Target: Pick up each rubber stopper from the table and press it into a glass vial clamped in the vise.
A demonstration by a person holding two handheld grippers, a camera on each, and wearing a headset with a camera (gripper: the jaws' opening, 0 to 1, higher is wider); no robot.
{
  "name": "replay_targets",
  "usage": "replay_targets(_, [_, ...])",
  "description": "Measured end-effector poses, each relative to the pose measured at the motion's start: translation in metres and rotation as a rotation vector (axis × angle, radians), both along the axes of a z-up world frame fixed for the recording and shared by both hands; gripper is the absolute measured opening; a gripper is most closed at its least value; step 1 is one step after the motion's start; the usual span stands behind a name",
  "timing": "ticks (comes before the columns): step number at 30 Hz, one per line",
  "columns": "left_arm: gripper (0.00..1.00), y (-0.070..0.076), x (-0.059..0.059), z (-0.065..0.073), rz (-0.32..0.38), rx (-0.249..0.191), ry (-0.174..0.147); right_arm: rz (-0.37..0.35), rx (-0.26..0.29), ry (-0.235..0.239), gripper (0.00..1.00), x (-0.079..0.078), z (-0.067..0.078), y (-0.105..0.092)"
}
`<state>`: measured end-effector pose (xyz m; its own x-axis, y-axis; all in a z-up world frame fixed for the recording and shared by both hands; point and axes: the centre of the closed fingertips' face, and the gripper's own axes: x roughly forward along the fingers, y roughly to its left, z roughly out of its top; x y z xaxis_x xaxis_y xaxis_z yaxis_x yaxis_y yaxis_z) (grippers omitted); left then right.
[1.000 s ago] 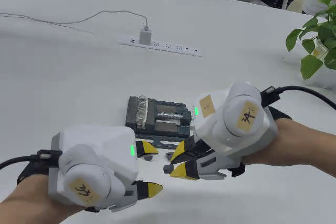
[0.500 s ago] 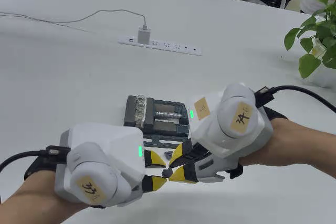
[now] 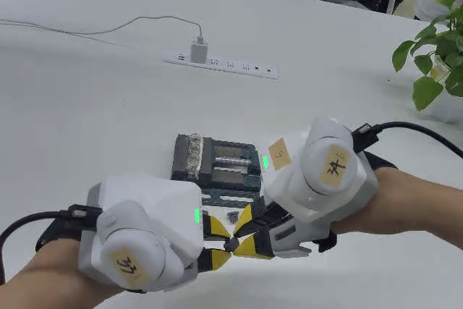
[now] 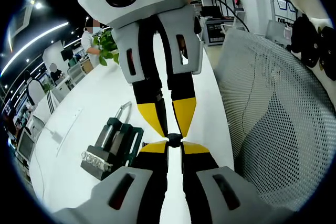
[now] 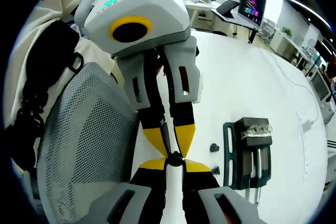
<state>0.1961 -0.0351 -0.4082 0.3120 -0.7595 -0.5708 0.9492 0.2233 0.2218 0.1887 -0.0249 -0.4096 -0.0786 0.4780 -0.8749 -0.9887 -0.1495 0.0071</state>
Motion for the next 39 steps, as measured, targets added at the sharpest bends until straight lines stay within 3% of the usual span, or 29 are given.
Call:
replay_targets(4, [0.06,0.0,0.0,0.0,0.009,-0.009,0.015,0.006,0.004,-0.005,0.06,-0.001,0.001,0.001])
replay_targets(11, [0.05,0.002,0.0,-0.002,0.068,-0.103,0.115,0.021,0.013,-0.004,0.07,-0.002,0.0,0.001])
replay_targets(17, [0.05,0.003,-0.001,-0.001,0.09,-0.124,0.127,0.065,0.03,-0.016,0.07,-0.003,0.0,0.002])
replay_targets(21, [0.05,0.007,0.002,-0.002,0.121,-0.156,0.164,0.093,0.045,-0.063,0.1,0.001,0.002,0.001])
replay_targets(23, [0.05,0.01,0.004,-0.004,0.137,-0.166,0.176,0.101,0.05,-0.066,0.14,0.001,0.004,-0.001])
replay_targets(26, [0.05,0.012,0.004,-0.003,0.155,-0.195,0.198,0.09,0.071,-0.058,0.11,0.001,0.006,-0.001])
replay_targets(31, [0.05,0.012,0.003,-0.002,0.162,-0.216,0.211,0.07,0.1,-0.049,0.13,0.001,0.006,0.001])
replay_targets(39, [0.05,0.011,0.0,-0.001,0.156,-0.222,0.211,0.078,0.099,-0.044,0.12,-0.002,0.002,0.006])
